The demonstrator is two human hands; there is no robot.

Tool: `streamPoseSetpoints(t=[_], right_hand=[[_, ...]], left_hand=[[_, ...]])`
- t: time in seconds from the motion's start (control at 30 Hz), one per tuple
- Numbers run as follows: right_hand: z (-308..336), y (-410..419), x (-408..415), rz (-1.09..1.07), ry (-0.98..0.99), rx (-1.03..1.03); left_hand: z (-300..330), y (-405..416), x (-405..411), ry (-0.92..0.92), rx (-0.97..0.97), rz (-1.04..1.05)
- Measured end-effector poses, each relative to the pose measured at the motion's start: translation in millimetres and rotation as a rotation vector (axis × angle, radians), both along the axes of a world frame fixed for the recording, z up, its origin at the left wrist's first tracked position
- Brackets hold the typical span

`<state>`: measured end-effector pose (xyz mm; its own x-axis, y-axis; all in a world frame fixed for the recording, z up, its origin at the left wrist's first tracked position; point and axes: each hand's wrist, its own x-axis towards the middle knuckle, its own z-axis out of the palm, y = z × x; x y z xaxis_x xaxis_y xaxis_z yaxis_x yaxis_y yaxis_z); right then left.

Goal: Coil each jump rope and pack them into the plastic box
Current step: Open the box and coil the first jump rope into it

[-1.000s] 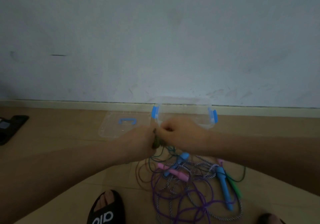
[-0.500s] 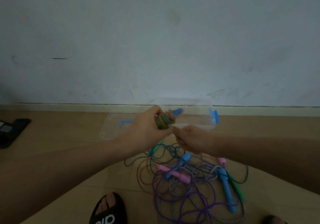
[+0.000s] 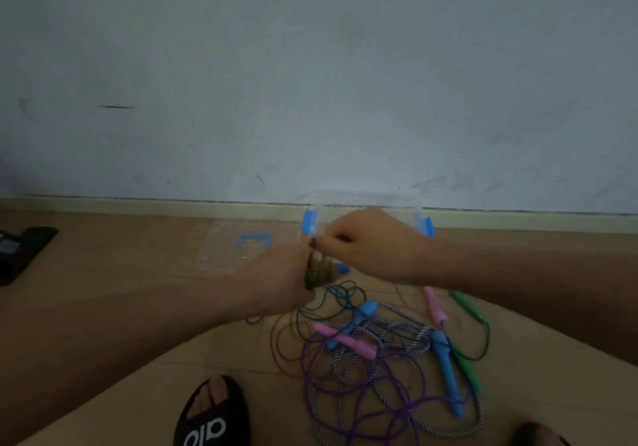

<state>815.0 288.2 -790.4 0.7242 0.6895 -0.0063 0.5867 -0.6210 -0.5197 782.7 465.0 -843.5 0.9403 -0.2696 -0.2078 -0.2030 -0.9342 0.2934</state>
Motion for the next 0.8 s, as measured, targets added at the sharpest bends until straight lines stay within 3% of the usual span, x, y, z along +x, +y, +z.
streamPoseSetpoints(t=[0.2, 0.37, 0.5, 0.6, 0.67, 0.8], right_hand=[[-18, -10, 27, -0.096, 0.121, 0.095], [-42, -26, 29, -0.162, 0.403, 0.129], [-65, -25, 4, -0.293, 0.531, 0.193], [-72, -24, -13, -0.337, 0.469, 0.171], [-66, -25, -24, -0.221, 0.34, 0.033], [-29, -7, -35, 0.068, -0.048, -0.137]], left_hand=[[26, -25, -12, -0.068, -0.082, -0.164], [41, -34, -12, -0.151, -0.368, -0.049], [38, -33, -5, -0.101, -0.316, 0.084], [30, -18, 10, -0.073, -0.325, 0.275], [28, -4, 16, -0.082, -0.291, 0.407], [7, 13, 9, -0.024, 0.037, 0.268]])
